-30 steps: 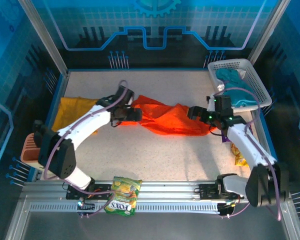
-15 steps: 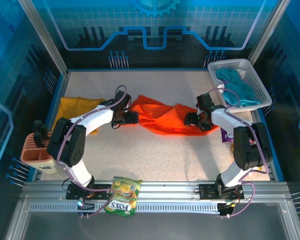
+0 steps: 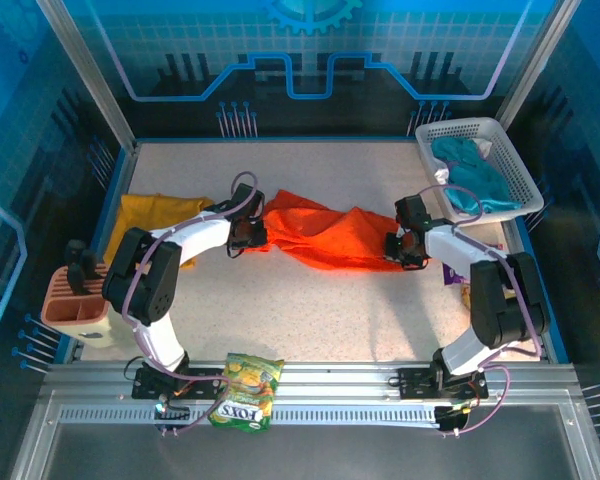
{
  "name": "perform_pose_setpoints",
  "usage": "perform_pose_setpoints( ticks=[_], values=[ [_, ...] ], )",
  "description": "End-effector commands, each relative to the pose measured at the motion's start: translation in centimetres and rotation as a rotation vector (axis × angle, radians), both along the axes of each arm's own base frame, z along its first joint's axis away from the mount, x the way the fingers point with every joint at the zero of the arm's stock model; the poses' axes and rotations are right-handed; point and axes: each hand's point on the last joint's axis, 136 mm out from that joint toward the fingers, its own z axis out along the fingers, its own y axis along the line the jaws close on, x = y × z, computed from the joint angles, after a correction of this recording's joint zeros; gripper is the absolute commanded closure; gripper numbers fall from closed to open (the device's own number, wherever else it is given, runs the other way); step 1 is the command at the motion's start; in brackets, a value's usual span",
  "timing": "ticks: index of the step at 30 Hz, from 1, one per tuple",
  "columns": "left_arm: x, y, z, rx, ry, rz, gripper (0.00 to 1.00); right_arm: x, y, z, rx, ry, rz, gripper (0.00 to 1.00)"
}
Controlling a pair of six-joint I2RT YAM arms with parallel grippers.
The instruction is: Fold and stack the t-shirts
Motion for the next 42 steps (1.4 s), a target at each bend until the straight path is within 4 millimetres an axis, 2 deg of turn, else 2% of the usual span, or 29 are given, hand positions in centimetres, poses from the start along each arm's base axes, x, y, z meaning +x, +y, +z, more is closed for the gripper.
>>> perform_pose_setpoints(
  ticks=[1,5,7,9,11,14,17,19,22,24,27,30,33,34,38,42],
  values=[
    [1.5,1.5,1.7,0.031,-0.049,0.044,1.0,1.8,-0.3,4.2,-0.007,-0.131,-0.005,1.0],
    [3.9,2.9,6.3,0.066,-0.137,0.057,1.0,5.0,-0.7,9.8,-0.03,-0.294,-0.019,1.0],
    [6.2,3.8,9.8,0.08,-0.186,0.058,1.0,7.2,-0.8,13.0,-0.046,-0.389,-0.033,1.0],
    [8.4,4.5,14.2,0.075,-0.242,0.071,1.0,9.6,-1.3,16.4,-0.075,-0.477,-0.071,1.0],
    [10.7,5.0,20.1,0.07,-0.346,0.085,1.0,12.1,-1.7,20.9,-0.093,-0.587,-0.11,1.0],
    [12.6,5.8,28.4,0.103,-0.491,0.102,1.0,14.8,-2.1,27.5,-0.121,-0.753,-0.144,1.0],
    [13.0,6.8,34.8,0.149,-0.601,0.113,1.0,15.8,-3.0,33.5,-0.157,-0.892,-0.174,1.0],
    [12.6,6.9,37.7,0.163,-0.655,0.1,1.0,15.8,-3.2,36.3,-0.171,-0.949,-0.165,1.0],
    [11.1,7.3,39.8,0.178,-0.688,0.093,1.0,14.7,-3.9,38.8,-0.214,-1.008,-0.163,1.0],
    [9.6,7.6,39.9,0.185,-0.681,0.097,1.0,13.1,-4.7,40.0,-0.24,-1.057,-0.174,1.0],
    [7.1,7.6,38.7,0.192,-0.679,0.1,1.0,10.2,-5.5,40.8,-0.243,-1.114,-0.178,1.0],
    [4.2,7.5,36.3,0.176,-0.676,0.106,1.0,7.7,-5.3,39.3,-0.226,-1.092,-0.13,1.0],
    [1.6,7.5,32.7,0.17,-0.621,0.107,1.0,5.3,-5.6,35.2,-0.231,-0.994,-0.118,1.0],
    [0.8,7.5,31.2,0.159,-0.595,0.11,1.0,4.4,-6.0,33.2,-0.238,-0.949,-0.126,1.0],
    [-2.9,5.9,25.7,0.138,-0.497,0.068,1.0,0.6,-6.9,26.3,-0.235,-0.79,-0.151,1.0],
    [-6.4,4.1,19.2,0.122,-0.377,-0.011,0.94,-2.8,-7.1,18.6,-0.229,-0.611,-0.134,1.0]
  ],
)
